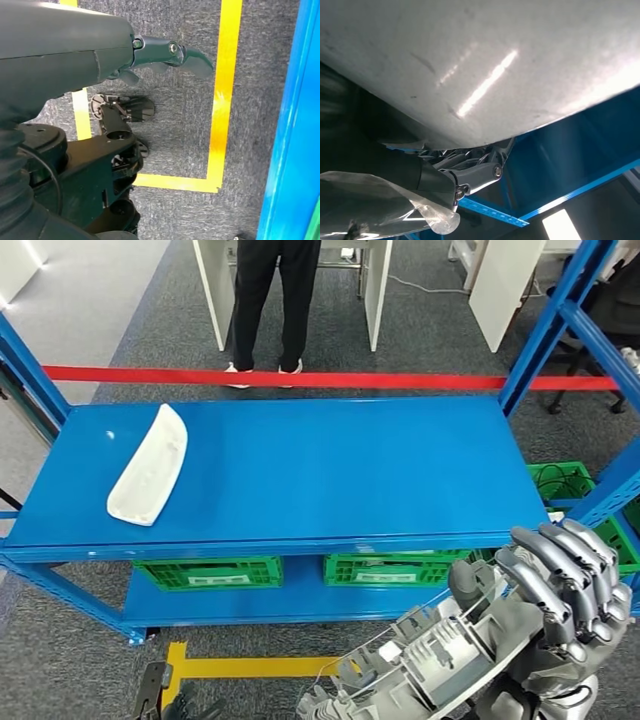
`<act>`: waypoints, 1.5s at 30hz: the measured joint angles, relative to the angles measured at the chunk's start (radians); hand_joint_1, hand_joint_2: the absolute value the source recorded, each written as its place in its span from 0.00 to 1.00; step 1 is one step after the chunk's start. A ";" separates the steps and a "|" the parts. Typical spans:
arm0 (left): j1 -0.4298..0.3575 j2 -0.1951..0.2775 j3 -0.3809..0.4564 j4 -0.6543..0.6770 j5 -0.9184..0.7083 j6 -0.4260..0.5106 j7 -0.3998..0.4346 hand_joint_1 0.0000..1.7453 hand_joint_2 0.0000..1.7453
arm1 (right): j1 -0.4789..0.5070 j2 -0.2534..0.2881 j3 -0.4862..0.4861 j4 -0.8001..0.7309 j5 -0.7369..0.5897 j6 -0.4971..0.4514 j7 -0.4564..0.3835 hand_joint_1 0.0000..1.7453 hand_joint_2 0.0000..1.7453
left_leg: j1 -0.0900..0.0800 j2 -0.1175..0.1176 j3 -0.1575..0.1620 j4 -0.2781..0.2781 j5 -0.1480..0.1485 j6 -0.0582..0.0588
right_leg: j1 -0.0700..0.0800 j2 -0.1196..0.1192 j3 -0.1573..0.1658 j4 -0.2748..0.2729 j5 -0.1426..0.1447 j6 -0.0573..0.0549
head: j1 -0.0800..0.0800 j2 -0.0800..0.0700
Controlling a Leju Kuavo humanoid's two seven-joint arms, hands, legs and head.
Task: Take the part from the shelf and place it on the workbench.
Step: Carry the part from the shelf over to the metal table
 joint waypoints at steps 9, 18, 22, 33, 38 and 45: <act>-0.002 -0.003 0.000 0.001 0.001 0.000 0.001 0.00 1.00 | 0.003 0.000 0.004 0.009 -0.001 0.000 0.000 0.45 1.00 | 0.005 -0.072 -0.004 0.013 -0.005 -0.012 | -0.010 0.072 -0.035 0.018 0.044 0.000 | 0.004 0.000; -0.004 -0.002 -0.001 0.003 0.001 0.003 0.003 0.00 1.00 | 0.004 0.000 0.012 0.011 -0.005 0.000 -0.001 0.45 1.00 | 0.014 -0.009 -0.127 0.226 -0.095 -0.069 | -0.007 0.002 0.001 -0.025 0.039 -0.043 | -0.008 0.000; -0.001 -0.002 -0.001 0.003 0.001 0.004 0.003 0.00 1.00 | 0.003 0.000 0.023 0.014 -0.010 0.000 0.000 0.45 1.00 | 0.018 0.009 -0.128 0.224 -0.049 -0.070 | -0.005 -0.051 0.014 -0.025 0.028 -0.043 | -0.008 0.000; -0.007 -0.001 -0.001 0.003 0.001 0.007 0.004 0.00 1.00 | -0.010 -0.007 0.067 0.026 -0.008 0.000 0.019 0.45 1.00 | 0.005 0.009 -0.033 0.014 0.016 -0.006 | 0.004 -0.004 -0.063 0.171 -0.099 -0.003 | 0.003 0.000; -0.006 -0.005 -0.001 0.003 0.001 0.006 0.004 0.00 1.00 | -0.012 -0.016 0.075 0.033 -0.008 0.000 0.028 0.45 1.00 | 0.005 -0.065 -0.026 0.017 0.011 -0.008 | 0.001 0.031 -0.090 0.130 0.002 -0.007 | 0.004 0.000; -0.001 -0.003 -0.004 0.004 0.001 0.007 0.004 0.00 1.00 | -0.027 -0.024 0.105 0.042 -0.022 0.000 0.044 0.45 1.00 | 0.007 -0.093 -0.052 0.046 0.001 -0.042 | -0.005 0.051 -0.019 -0.016 0.051 -0.030 | 0.000 0.000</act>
